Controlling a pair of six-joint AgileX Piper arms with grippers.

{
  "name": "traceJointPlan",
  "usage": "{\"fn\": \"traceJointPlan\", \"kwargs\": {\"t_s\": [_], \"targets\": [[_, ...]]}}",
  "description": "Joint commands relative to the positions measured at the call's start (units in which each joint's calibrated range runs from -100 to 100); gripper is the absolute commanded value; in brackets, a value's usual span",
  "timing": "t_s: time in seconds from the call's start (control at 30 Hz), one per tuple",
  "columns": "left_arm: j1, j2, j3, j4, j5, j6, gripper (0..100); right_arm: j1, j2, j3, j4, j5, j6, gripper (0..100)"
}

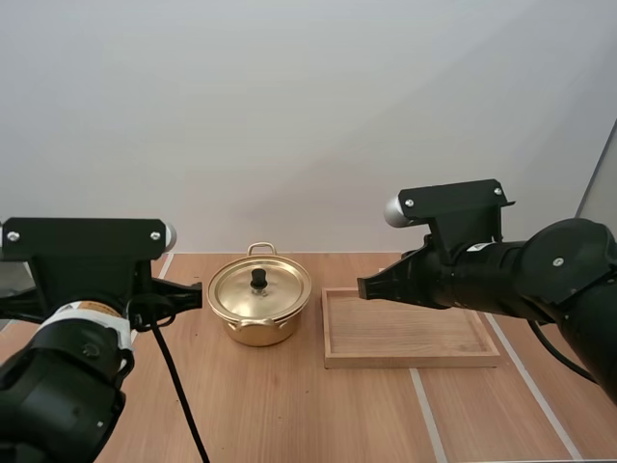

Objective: Open the pot, put the grape inside, and close it

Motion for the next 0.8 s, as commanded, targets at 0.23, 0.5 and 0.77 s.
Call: {"fn": "traceJointPlan", "kwargs": {"t_s": [0.23,0.5,0.77], "targets": [[0.05,-0.41,14.37,-0.01,-21.58,-5.68,1,-0.13,-0.56,5.05,0.28,-6.45,-5.13,0],[0.05,-0.41,17.08,-0.01,-21.9,-6.47,1,-0.13,-0.56,5.05,-0.17,-6.85,-5.13,0],[0.05,-0.41,17.08,5.79,-20.41,-6.18,1,-0.13,-0.56,5.05,-1.32,-6.85,-5.13,0]]}}
